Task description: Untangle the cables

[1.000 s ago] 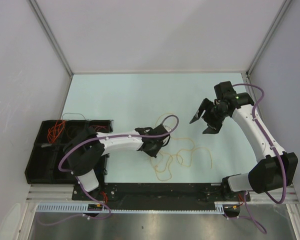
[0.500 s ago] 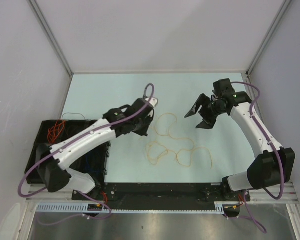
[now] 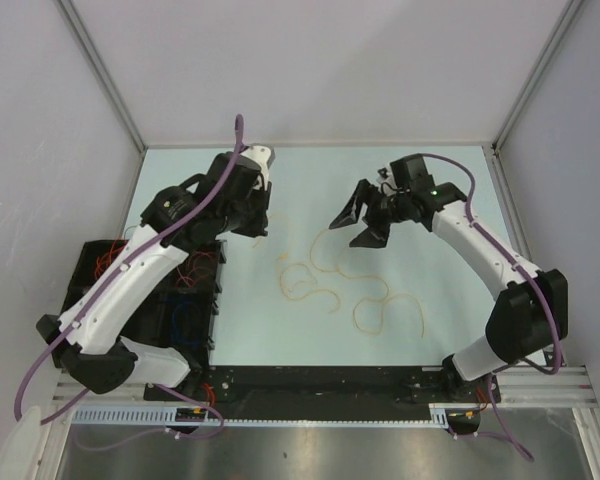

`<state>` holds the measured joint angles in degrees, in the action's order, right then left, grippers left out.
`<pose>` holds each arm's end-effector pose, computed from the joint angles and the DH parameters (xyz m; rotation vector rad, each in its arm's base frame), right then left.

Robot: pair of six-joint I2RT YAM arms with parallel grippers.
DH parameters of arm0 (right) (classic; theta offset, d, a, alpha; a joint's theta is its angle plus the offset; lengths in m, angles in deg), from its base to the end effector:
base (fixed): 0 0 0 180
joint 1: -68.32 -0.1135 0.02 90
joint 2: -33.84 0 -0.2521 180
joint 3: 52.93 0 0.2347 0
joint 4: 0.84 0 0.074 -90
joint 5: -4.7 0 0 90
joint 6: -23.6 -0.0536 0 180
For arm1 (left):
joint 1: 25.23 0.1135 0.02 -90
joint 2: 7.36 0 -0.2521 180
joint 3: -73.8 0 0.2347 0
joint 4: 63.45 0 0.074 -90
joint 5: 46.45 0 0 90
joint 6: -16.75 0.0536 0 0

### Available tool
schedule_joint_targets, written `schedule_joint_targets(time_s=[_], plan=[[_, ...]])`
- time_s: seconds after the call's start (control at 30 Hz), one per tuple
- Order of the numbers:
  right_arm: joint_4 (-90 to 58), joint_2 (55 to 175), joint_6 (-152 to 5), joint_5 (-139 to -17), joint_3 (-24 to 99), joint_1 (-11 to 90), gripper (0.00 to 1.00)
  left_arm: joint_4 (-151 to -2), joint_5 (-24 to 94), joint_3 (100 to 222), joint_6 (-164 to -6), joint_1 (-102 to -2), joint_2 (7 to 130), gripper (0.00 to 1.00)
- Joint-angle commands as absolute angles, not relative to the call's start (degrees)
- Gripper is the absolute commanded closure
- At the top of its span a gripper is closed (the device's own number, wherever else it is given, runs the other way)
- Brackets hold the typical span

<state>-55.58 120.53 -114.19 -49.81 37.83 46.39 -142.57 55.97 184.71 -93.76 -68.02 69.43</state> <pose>0.2798 0.1462 0.2908 0.2979 2.6535 1.2385 0.1884 -0.1587 0.4012 0.3500 2.3256 -0.2930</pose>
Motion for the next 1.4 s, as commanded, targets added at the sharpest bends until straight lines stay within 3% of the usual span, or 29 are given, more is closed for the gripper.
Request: schedule_joint_targets(time_s=[0.0, 0.5, 0.8, 1.37], plan=[[-53.08, 124.61, -113.69, -48.82, 42.20, 42.05, 0.24, -144.79, 54.45, 187.94, -93.99, -67.42, 69.19, 1.00], [-71.20, 137.46, -109.12, -53.13, 49.78, 36.95, 0.22, -143.39, 51.11, 188.46, -96.01, -66.72, 69.45, 1.00], [-72.53, 142.03, -109.47, -49.44, 45.91, 35.98, 0.20, -142.77, 50.32, 188.20, -95.92, -66.37, 68.93, 1.00], [-70.06, 150.20, -111.40, -49.08, 48.54, 33.61, 0.26, -140.84, 48.82, 185.12, -95.48, -65.05, 66.73, 1.00]])
